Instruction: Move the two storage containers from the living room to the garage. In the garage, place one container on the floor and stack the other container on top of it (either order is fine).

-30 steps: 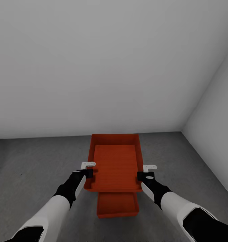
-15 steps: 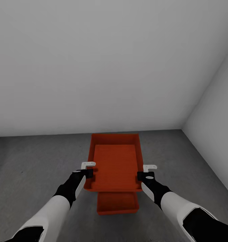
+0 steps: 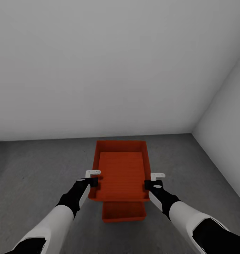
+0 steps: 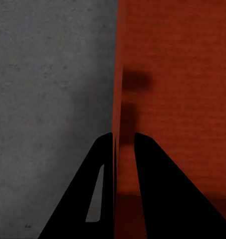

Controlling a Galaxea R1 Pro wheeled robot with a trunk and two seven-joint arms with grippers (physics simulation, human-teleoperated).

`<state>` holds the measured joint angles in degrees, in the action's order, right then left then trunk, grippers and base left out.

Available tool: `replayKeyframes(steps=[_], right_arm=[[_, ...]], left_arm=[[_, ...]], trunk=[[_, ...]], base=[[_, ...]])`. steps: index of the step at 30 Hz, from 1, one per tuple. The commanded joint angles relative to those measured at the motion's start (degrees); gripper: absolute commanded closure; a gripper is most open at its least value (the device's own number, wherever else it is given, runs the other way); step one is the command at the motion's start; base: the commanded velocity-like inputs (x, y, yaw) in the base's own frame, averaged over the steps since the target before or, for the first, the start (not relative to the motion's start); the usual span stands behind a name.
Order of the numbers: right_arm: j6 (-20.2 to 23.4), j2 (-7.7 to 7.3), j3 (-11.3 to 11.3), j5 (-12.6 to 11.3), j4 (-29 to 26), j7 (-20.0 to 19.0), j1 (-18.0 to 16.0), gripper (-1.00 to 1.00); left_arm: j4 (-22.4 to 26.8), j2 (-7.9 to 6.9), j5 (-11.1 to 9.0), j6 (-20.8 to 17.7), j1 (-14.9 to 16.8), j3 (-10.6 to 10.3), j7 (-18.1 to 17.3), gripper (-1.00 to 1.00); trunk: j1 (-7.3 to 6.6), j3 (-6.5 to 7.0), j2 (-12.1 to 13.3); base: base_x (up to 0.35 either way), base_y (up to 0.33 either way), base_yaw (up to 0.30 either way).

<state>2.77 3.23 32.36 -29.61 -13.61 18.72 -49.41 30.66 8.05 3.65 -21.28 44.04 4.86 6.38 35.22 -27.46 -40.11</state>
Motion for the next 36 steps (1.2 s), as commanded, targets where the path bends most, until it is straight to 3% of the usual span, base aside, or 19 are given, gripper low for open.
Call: replayKeyframes(steps=[1, 36], right_arm=[[-0.95, 0.02, -0.54, 1.31, -0.19, 3.17, -0.07, 1.00], [-0.93, 0.02, -0.54, 1.31, -0.19, 3.17, -0.07, 1.00]], left_arm=[[-0.07, 1.14, -0.83, -0.96, 0.00, 0.42, 0.02, 1.00], [-0.07, 1.18, -0.83, -0.96, 0.00, 0.42, 0.02, 1.00]], trunk=[[0.01, -0.15, -0.06], [0.01, -3.31, -0.06]], base=[[0.000, 0.000, 0.000], [0.000, 0.000, 0.000]])
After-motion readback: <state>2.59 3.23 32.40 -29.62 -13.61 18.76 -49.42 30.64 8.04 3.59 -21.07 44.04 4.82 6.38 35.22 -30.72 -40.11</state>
